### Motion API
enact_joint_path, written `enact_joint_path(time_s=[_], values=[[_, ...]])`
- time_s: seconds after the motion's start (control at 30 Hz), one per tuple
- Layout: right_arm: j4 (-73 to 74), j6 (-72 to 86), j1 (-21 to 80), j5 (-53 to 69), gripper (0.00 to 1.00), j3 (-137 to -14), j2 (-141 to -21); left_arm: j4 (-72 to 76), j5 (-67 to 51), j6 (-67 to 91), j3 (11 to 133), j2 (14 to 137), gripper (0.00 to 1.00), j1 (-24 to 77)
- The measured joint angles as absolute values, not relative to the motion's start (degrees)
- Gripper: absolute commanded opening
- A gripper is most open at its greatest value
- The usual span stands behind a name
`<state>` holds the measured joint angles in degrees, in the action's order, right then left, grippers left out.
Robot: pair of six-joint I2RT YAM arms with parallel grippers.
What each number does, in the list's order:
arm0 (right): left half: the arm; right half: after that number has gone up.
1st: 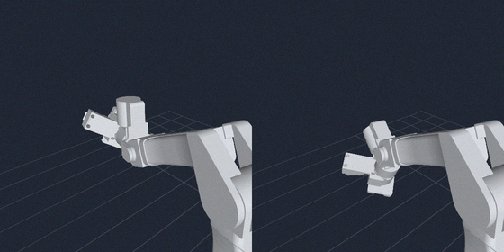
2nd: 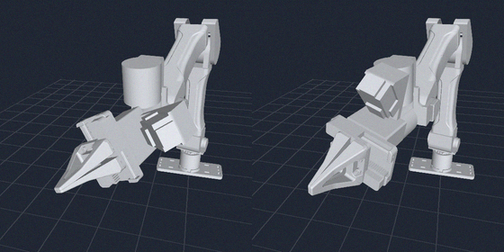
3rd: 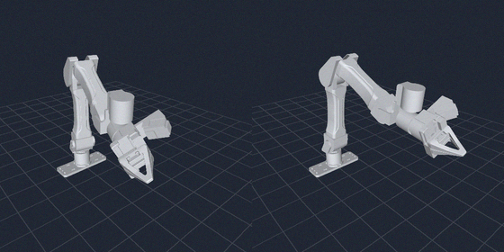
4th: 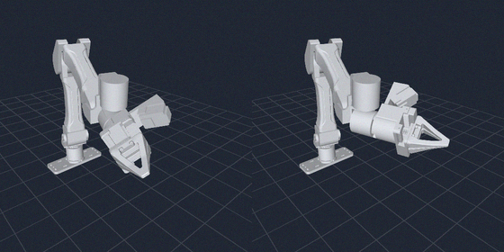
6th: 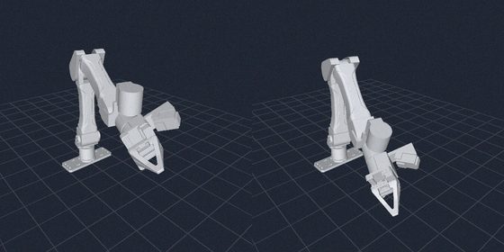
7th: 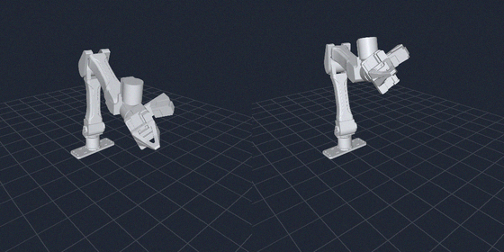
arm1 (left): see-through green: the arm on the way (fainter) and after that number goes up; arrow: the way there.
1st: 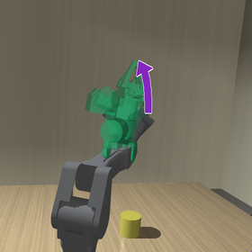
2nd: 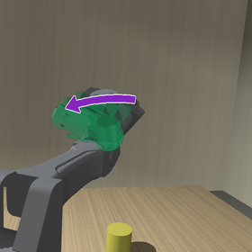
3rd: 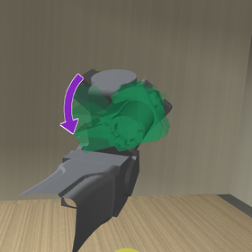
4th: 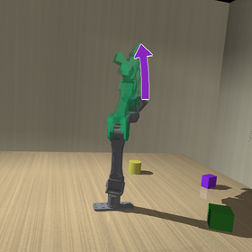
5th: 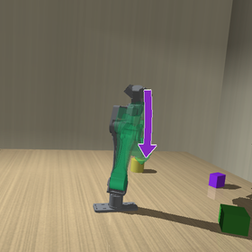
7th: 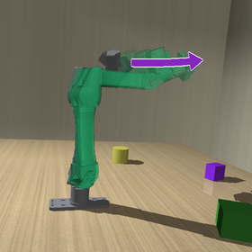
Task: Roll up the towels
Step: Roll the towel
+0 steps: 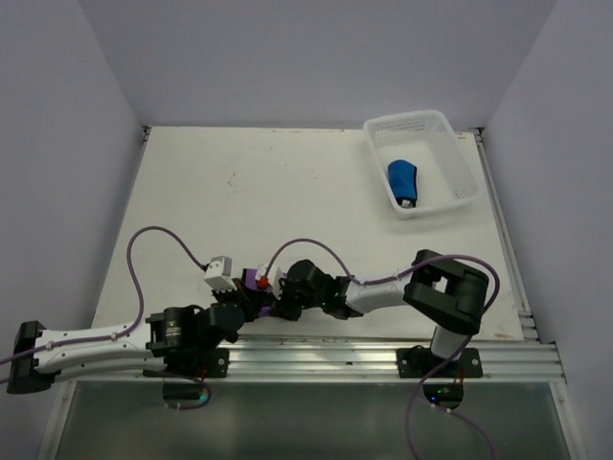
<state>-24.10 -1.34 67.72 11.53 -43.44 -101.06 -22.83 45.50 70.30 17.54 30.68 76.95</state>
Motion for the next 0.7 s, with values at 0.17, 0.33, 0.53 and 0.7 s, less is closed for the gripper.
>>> enact_joint_path(time_s=[0.17,0.33,0.53,0.7], values=[[-21.1,4.5,63.7,20.8,0.01,-46.1,-102.8,-25.3,45.4,70.7,17.6,29.1,0.02,76.9],[-17.4,10.7,59.7,29.8,0.01,-49.5,-105.6,-25.8,45.3,70.8,17.6,28.8,0.00,76.9],[-16.2,18.8,55.1,40.6,0.00,-50.9,-108.5,-25.8,45.0,70.3,17.6,28.5,0.00,76.9],[-16.2,24.9,51.6,48.6,0.00,-51.8,-111.7,-24.9,44.1,69.3,17.2,28.5,0.00,76.9]])
